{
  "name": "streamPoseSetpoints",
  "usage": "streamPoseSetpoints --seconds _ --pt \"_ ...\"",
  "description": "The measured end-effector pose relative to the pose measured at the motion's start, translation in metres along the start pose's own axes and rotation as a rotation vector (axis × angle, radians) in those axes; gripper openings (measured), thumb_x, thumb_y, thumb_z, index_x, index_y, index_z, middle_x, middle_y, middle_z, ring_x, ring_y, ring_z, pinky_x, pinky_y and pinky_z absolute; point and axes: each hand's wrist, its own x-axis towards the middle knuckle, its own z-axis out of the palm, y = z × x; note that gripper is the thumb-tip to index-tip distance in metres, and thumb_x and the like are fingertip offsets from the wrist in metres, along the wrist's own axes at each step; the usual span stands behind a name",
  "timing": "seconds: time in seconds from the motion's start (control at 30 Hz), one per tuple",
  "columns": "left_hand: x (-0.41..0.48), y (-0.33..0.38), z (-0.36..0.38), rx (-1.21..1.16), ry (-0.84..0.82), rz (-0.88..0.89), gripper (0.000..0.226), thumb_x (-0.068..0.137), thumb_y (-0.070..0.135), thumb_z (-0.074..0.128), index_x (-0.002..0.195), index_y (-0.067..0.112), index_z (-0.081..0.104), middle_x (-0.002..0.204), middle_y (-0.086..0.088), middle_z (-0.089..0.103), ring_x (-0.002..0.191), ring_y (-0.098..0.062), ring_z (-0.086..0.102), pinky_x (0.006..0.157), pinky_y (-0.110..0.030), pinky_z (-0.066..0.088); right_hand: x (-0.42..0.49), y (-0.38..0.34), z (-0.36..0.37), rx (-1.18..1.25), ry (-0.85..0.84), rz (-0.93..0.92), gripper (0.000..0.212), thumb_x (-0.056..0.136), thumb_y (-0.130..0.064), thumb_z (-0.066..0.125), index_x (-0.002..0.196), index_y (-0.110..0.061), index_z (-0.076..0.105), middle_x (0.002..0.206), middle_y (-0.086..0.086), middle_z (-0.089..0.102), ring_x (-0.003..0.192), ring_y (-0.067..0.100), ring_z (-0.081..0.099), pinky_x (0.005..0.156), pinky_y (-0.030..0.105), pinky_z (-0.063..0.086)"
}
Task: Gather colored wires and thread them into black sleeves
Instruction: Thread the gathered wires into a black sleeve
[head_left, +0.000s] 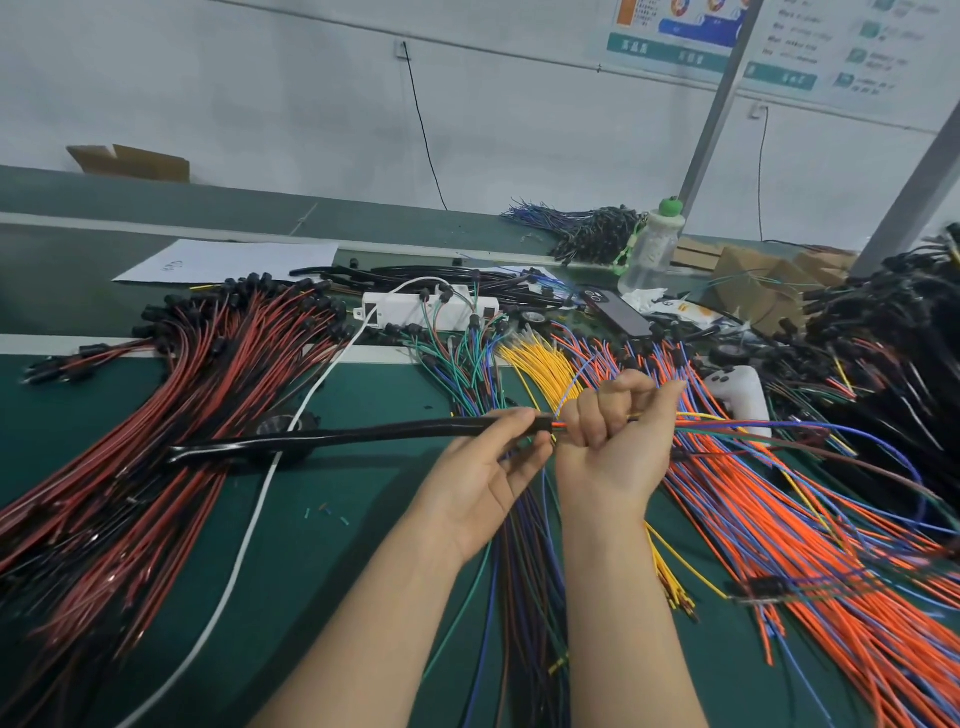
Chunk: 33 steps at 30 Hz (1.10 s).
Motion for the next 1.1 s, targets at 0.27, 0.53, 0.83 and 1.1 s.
streamPoseSetpoints --seconds 0.27,0.53,0.83,1.1 --pt "0.018 -0.007 -0.026 -0.108 0.033 0.056 0.007 0.088 0.001 0.055 0.085 0.005 0.061 0.075 -0.005 0.07 0.06 -0.008 0.065 0.059 -0.017 0.054 -0.002 0.003 0.002 -0.127 -0.094 -0.078 0.055 0.103 -0.045 0.026 0.065 -0.01 0.044 0.04 -0.007 0.021 0.032 0.008 0.018 0.039 0.017 0.017" --pt "0.016 -0.007 -0.022 -0.069 -0.014 0.134 0.01 0.088 0.003 0.054 0.08 0.009 0.058 0.073 -0.002 0.069 0.061 -0.007 0.061 0.061 -0.016 0.053 -0.003 0.001 0.004 -0.057 -0.057 -0.056 0.054 0.103 -0.046 0.026 0.065 -0.01 0.042 0.04 -0.006 0.021 0.031 0.007 0.017 0.038 0.016 0.017" --pt "0.016 -0.007 -0.024 -0.01 -0.087 0.183 0.007 0.071 0.005 0.064 0.078 0.007 0.065 0.068 -0.001 0.063 0.059 -0.006 0.06 0.061 -0.015 0.052 0.0 -0.001 0.0 0.072 0.042 0.05 0.054 0.103 -0.046 0.026 0.064 -0.012 0.042 0.038 -0.006 0.021 0.029 0.006 0.016 0.035 0.014 0.011" --pt "0.016 -0.009 -0.021 0.089 -0.012 0.262 0.012 0.085 -0.003 0.056 0.081 0.006 0.061 0.073 -0.001 0.064 0.063 -0.005 0.06 0.064 -0.015 0.051 -0.001 0.0 0.0 0.041 0.059 0.032 0.054 0.103 -0.046 0.027 0.064 -0.011 0.043 0.039 -0.006 0.021 0.03 0.007 0.017 0.035 0.015 0.014"
